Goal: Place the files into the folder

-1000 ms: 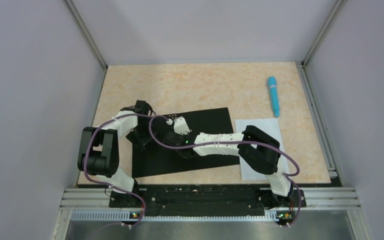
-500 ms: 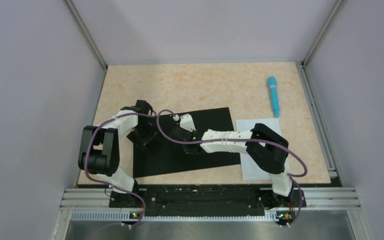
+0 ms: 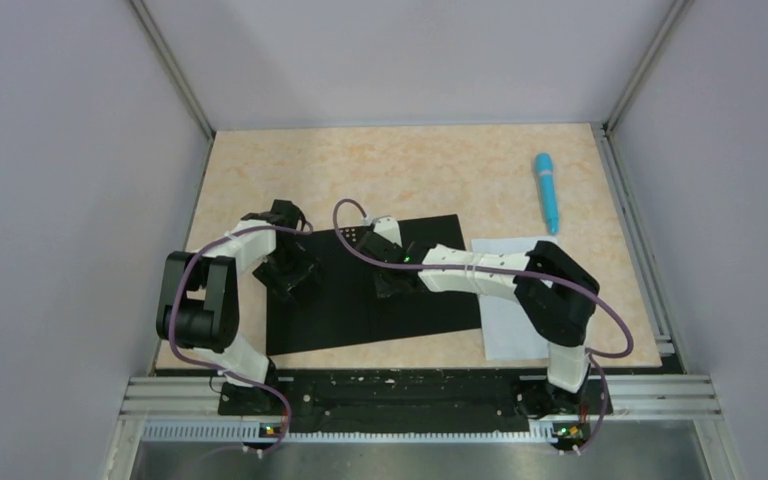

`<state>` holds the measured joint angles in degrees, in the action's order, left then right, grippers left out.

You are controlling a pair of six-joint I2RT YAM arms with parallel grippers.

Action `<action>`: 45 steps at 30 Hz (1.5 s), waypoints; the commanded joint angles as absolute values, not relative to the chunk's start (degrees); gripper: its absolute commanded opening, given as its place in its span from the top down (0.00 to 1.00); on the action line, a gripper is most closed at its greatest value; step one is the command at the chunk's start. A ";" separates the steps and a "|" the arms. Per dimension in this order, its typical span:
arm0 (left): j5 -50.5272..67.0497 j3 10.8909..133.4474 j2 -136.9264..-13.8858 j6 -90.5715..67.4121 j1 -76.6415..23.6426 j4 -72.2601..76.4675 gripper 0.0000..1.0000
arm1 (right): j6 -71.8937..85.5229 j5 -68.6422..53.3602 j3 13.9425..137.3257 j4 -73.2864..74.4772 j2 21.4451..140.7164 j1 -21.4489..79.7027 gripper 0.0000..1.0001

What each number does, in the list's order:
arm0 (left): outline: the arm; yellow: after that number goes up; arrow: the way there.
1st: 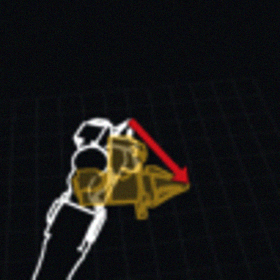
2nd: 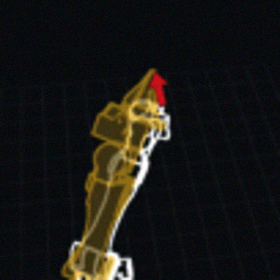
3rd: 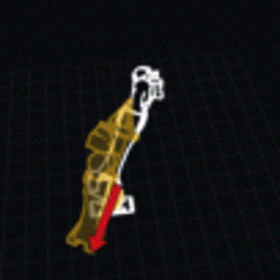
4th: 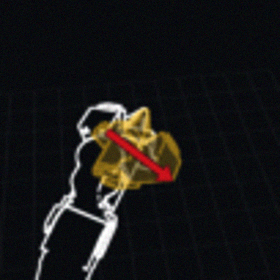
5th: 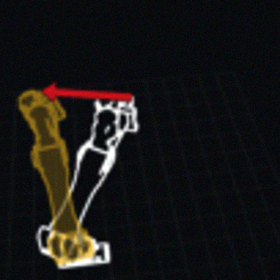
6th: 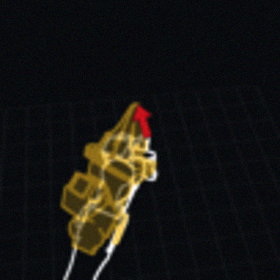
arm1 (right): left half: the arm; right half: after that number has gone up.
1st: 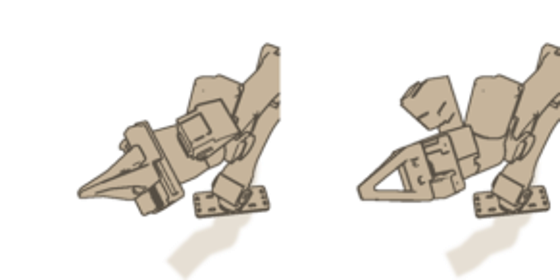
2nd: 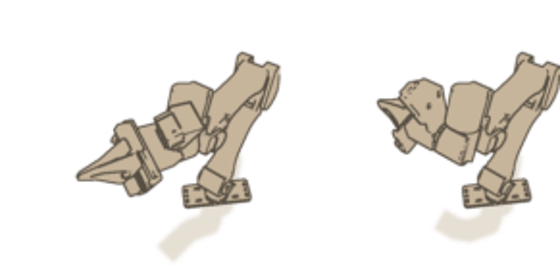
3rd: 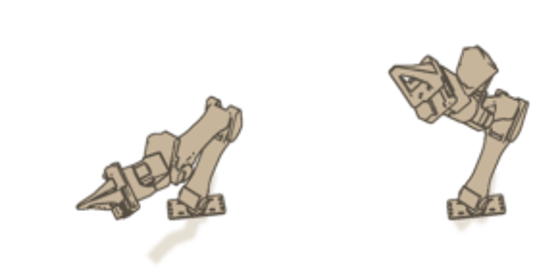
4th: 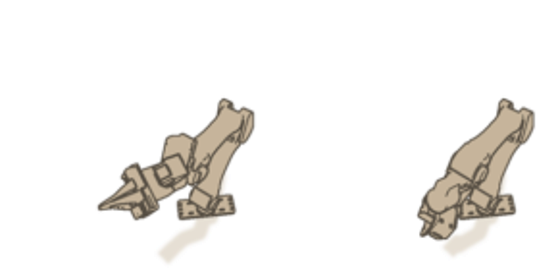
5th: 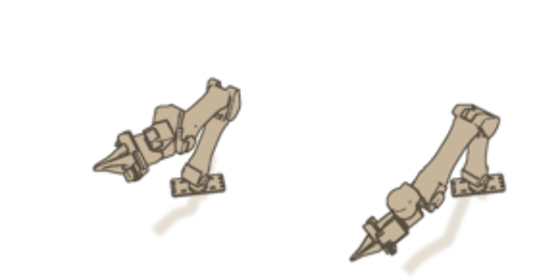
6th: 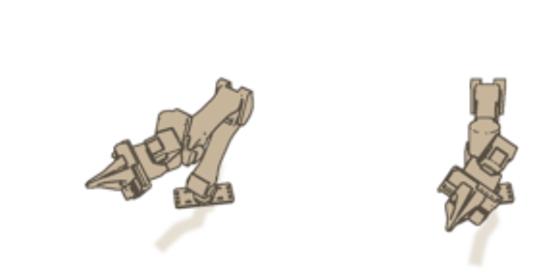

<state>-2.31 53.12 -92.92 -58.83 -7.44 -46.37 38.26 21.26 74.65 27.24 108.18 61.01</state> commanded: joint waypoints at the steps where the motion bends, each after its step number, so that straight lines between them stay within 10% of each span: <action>1: -10.74 50.94 -95.34 -56.46 -6.92 -41.02 0.21 | 34.62 21.86 74.58 31.85 106.08 58.14 0.77; 11: -6.29 55.69 -90.61 -48.54 -8.19 -37.92 0.18 | 33.48 13.80 73.65 23.37 97.26 52.89 0.47; 25: -4.04 64.35 -85.61 -42.25 -13.82 -40.53 0.19 | 37.25 -5.56 57.98 7.41 91.70 51.46 0.84; 45: -6.02 62.83 -78.35 -38.47 -14.15 -44.03 0.18 | 39.06 -11.57 72.26 3.30 109.46 47.46 0.85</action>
<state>-5.41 62.35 -80.27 -40.29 -14.02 -43.77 39.20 -12.05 67.70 4.64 107.39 49.54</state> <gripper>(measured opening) 0.818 0.150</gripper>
